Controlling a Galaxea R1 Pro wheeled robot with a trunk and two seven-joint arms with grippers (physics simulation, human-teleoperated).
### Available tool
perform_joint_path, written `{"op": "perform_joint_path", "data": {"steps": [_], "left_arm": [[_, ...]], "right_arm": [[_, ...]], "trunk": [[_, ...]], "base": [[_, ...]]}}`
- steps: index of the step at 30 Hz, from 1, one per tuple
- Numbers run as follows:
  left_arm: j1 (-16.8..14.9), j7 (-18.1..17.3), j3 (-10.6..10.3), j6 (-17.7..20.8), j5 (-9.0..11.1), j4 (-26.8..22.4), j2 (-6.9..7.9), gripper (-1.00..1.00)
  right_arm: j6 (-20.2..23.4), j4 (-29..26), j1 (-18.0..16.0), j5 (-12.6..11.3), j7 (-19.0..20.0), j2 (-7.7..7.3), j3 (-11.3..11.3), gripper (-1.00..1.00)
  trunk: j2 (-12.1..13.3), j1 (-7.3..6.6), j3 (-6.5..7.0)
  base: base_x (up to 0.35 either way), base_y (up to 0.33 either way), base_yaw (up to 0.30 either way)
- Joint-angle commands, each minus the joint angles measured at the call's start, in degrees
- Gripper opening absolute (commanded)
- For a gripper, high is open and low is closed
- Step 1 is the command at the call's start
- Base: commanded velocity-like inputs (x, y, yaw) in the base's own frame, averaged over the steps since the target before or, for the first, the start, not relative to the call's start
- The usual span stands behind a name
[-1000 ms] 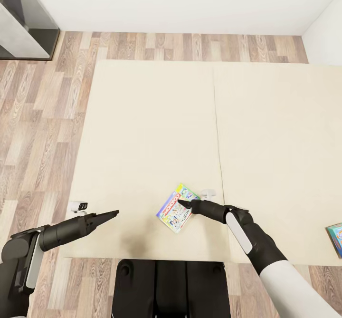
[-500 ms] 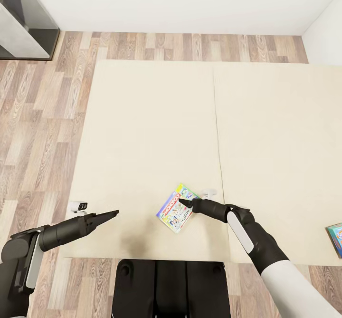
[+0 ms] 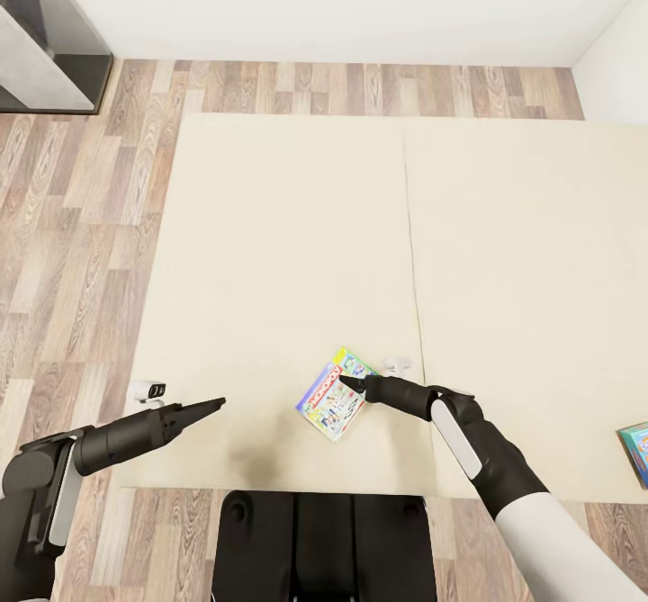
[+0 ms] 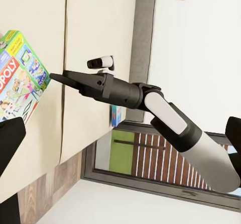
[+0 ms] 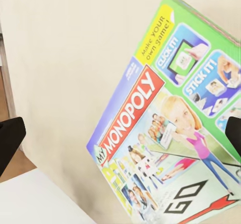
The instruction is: Put all the toys in the child's room - the three board games (two on the bed and one on the table), the two jigsaw puzzles on the table, and the tennis ball on the table - inside the toy box on the table in the child's room.
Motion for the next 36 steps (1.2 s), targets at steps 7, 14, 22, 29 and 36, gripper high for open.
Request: {"op": "perform_joint_path", "data": {"steps": [7, 14, 22, 29, 36], "left_arm": [[0.0, -0.3, 0.0, 0.6, 0.0, 0.0, 0.02, 1.0], [0.0, -0.3, 0.0, 0.6, 0.0, 0.0, 0.02, 1.0], [0.0, -0.2, 0.0, 0.6, -0.1, 0.0, 0.05, 1.0], [0.0, -0.1, -0.1, 0.6, -0.1, 0.0, 0.01, 1.0], [0.0, -0.1, 0.0, 0.6, -0.1, 0.0, 0.01, 1.0]], "right_arm": [[0.5, -0.1, 0.0, -0.4, -0.2, -0.16, -0.1, 1.0], [0.8, -0.1, 0.0, -0.4, -0.3, -0.68, -1.7, 1.0], [2.5, -0.1, 0.0, -1.0, -0.1, -4.3, -5.1, 1.0], [3.0, -0.1, 0.0, -1.1, 0.0, -5.51, -6.9, 1.0], [2.9, 0.1, 0.0, -0.6, -0.1, -5.38, -7.2, 1.0]], "trunk": [[-0.1, 0.03, -0.06], [-0.1, 0.03, -0.06], [-0.1, 0.03, -0.06], [-0.1, 0.03, -0.06], [-0.1, 0.03, -0.06]], "base": [[0.0, 0.0, 0.0], [0.0, 0.0, 0.0], [0.0, 0.0, 0.0], [0.0, 0.0, 0.0], [0.0, 0.0, 0.0]]}}
